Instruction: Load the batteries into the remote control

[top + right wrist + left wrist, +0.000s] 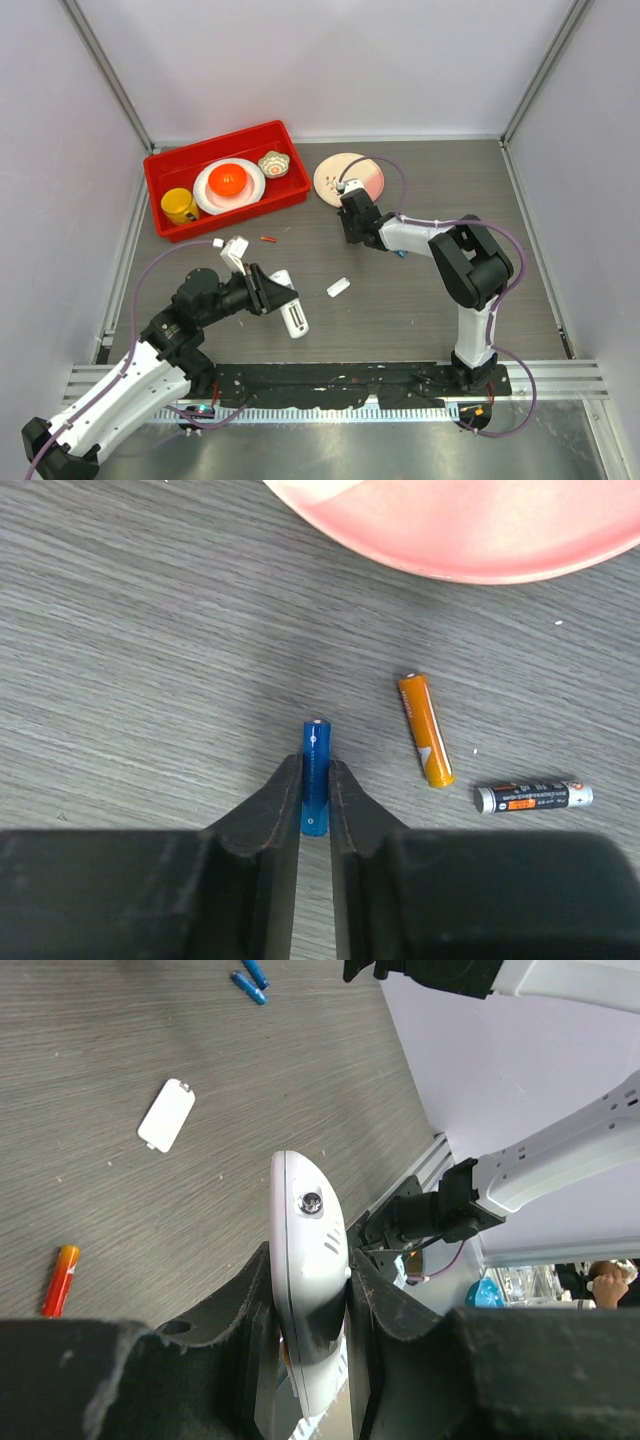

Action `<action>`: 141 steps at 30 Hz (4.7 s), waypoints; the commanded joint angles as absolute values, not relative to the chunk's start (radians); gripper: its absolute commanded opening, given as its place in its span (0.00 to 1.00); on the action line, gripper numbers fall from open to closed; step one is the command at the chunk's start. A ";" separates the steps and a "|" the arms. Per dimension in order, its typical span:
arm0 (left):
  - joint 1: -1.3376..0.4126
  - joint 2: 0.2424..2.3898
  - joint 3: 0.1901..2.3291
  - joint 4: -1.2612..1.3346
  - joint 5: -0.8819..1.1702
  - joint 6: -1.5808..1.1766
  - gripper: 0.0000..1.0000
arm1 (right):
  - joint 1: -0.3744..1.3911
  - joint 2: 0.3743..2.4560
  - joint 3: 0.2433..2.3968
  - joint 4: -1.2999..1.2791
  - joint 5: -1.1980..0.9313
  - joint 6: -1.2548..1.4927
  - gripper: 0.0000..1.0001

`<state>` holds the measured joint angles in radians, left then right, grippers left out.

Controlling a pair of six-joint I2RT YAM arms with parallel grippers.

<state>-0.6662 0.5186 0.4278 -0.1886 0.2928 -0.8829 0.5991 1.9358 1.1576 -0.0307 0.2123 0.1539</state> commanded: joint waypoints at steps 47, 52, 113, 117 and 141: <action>-0.655 0.368 0.146 0.377 0.319 -1.022 0.00 | 0.687 1.531 0.839 0.062 0.161 0.042 0.02; -0.655 0.362 0.126 0.399 0.264 -1.038 0.00 | 0.698 1.551 0.799 0.166 0.017 -0.268 0.04; -0.658 0.465 0.123 0.367 0.204 -1.051 0.00 | 0.776 1.660 1.014 -0.255 0.489 0.713 0.86; -0.658 0.460 0.121 0.357 0.206 -1.052 0.00 | 0.782 1.703 1.023 -0.291 0.515 0.736 0.85; -0.658 0.434 0.106 0.345 0.198 -1.051 0.00 | 0.781 1.796 1.042 -0.281 0.469 0.742 0.59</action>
